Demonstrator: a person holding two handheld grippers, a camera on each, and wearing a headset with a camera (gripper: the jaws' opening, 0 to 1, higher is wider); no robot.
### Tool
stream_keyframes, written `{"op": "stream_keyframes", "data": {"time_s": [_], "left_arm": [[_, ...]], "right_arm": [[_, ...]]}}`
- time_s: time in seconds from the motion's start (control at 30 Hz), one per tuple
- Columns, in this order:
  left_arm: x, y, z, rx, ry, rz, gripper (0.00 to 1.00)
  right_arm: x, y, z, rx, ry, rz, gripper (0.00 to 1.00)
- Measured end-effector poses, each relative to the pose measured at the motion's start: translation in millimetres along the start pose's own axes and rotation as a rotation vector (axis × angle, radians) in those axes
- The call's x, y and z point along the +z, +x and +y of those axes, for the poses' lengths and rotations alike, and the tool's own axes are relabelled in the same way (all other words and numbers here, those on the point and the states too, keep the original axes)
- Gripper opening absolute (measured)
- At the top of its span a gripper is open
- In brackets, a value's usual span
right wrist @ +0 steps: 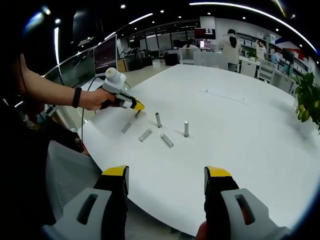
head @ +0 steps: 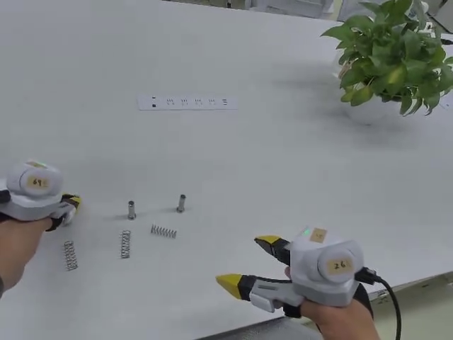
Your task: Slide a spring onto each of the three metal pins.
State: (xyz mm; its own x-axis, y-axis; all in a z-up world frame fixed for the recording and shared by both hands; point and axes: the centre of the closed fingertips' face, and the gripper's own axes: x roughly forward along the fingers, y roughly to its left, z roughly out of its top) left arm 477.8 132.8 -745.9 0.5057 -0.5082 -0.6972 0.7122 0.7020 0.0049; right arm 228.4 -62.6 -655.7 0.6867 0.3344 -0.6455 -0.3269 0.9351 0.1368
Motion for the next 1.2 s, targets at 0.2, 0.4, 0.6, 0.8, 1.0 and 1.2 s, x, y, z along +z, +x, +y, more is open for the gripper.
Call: {"op": "stream_keyframes", "data": {"time_s": [0.2, 0.4, 0.6, 0.8, 1.0, 1.2], "left_arm": [[-0.8, -5.9, 1.7, 0.009, 0.001, -0.005, 0.0], [-0.6, -14.9, 1.0, 0.015, 0.009, -0.015, 0.0], [-3.7, -20.0, -0.5, 0.019, 0.015, -0.016, 0.0], [-6.4, -23.0, -1.6, 0.019, 0.014, -0.012, 0.0], [-10.1, -25.3, -3.4, 0.021, 0.013, -0.006, 0.0], [-13.0, -28.0, -5.3, 0.024, 0.014, -0.006, 0.0]], "right_arm": [[-1.9, -1.5, 1.1, -0.001, 0.001, -0.002, 0.59], [-0.3, -1.8, 1.7, -0.001, 0.002, -0.011, 0.59], [-1.5, -1.2, 4.7, 0.004, -0.001, -0.01, 0.59], [-3.1, -1.7, 5.7, 0.005, 0.001, -0.012, 0.59], [-5.4, -3.4, 5.6, 0.002, 0.008, -0.015, 0.59], [-6.6, -4.5, 4.8, 0.001, 0.007, -0.014, 0.59]]}}
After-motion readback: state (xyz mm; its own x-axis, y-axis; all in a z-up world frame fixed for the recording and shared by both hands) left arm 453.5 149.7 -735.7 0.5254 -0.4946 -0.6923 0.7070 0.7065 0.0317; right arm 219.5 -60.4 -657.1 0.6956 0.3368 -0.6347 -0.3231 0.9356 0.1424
